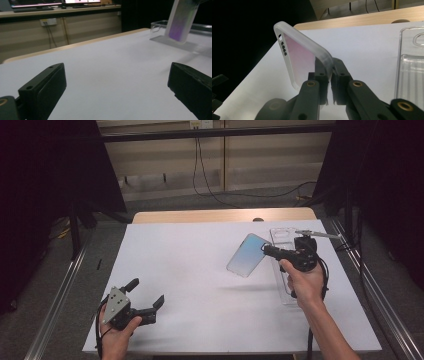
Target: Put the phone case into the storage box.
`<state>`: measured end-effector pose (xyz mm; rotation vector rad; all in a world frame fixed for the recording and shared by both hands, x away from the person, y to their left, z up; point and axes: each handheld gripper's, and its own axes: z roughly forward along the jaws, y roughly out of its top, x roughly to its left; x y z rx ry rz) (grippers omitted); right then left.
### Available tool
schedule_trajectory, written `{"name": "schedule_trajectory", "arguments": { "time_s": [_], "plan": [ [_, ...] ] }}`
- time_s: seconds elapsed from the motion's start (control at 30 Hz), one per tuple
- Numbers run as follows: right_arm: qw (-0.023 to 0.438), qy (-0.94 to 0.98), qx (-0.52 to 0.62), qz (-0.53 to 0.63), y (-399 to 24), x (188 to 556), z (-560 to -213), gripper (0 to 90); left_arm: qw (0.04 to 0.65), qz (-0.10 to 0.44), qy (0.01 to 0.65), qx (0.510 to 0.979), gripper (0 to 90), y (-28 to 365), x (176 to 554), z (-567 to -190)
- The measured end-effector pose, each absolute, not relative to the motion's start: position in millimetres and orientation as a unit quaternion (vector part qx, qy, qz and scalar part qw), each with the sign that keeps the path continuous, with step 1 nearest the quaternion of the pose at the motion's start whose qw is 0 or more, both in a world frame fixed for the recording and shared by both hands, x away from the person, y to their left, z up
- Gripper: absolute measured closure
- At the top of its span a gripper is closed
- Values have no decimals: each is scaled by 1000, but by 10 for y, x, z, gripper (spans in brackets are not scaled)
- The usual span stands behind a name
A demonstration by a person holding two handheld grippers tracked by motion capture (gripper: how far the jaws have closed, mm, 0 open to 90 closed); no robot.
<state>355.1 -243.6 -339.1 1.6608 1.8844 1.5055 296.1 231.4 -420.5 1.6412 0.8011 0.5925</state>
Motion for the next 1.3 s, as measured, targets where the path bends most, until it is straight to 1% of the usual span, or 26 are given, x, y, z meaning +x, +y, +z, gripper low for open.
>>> {"name": "schedule_trajectory", "arguments": {
  "time_s": [0.17,0.4,0.53,0.67,0.83,0.93,1.1,1.17,1.3],
  "plan": [
    [115,638,562,514,-2494,3553,-3359,843,572,238,351,702,37,2323,3009,-4236],
    [126,632,563,517,-2581,3557,-3313,843,568,244,360,699,56,2324,3034,-4268],
    [135,628,563,521,-2641,3545,-3268,843,571,238,367,695,60,2311,3053,-4278],
    [142,625,562,523,-2687,3548,-3234,843,570,246,363,695,41,2304,3052,-4275],
    [144,625,564,521,-2728,3587,-3222,843,576,238,358,696,41,2285,3041,-4274],
    [147,622,566,521,-2763,3618,-3210,843,574,247,353,696,41,2273,3028,-4265],
    [157,618,566,522,-2824,3651,-3141,843,565,251,361,698,42,2265,3026,-4274],
    [163,620,566,518,-2850,3659,-3103,843,571,249,368,690,44,2260,3021,-4276],
    [171,621,568,513,-2905,3676,-3048,842,572,252,363,691,45,2258,3016,-4267]
  ]
}}
